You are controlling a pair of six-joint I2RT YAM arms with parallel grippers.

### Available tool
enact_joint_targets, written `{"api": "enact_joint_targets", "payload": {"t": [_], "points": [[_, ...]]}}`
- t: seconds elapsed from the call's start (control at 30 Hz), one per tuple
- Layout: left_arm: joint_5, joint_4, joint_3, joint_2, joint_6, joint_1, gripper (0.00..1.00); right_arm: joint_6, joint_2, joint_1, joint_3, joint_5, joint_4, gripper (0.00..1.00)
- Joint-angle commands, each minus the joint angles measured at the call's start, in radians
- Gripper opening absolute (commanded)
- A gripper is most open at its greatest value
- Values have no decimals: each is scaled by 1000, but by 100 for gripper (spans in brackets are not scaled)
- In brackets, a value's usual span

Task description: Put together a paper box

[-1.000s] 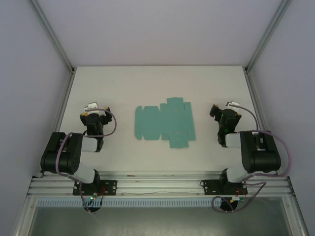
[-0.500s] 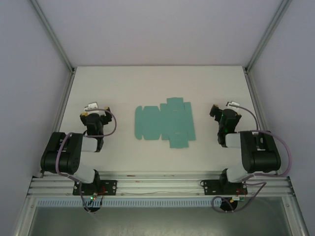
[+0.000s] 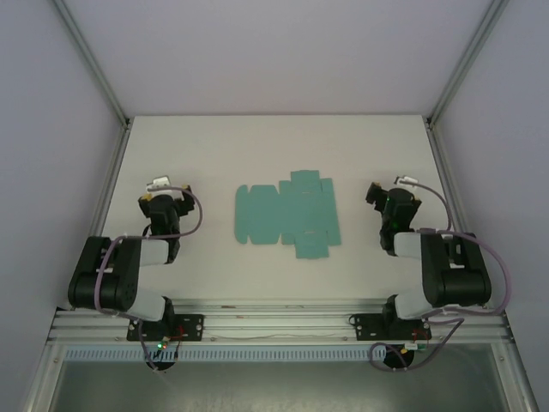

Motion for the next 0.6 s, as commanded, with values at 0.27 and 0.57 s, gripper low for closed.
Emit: {"api": "enact_joint_targets", "payload": {"t": [0.27,0.57], "points": [[148,-663,243,-267,-300,-82,100,96,-172,132,345,-9,-700,93],[418,-788,407,-50,-446,-198,100,307,-29,292,518,-269,-1002,71]]}}
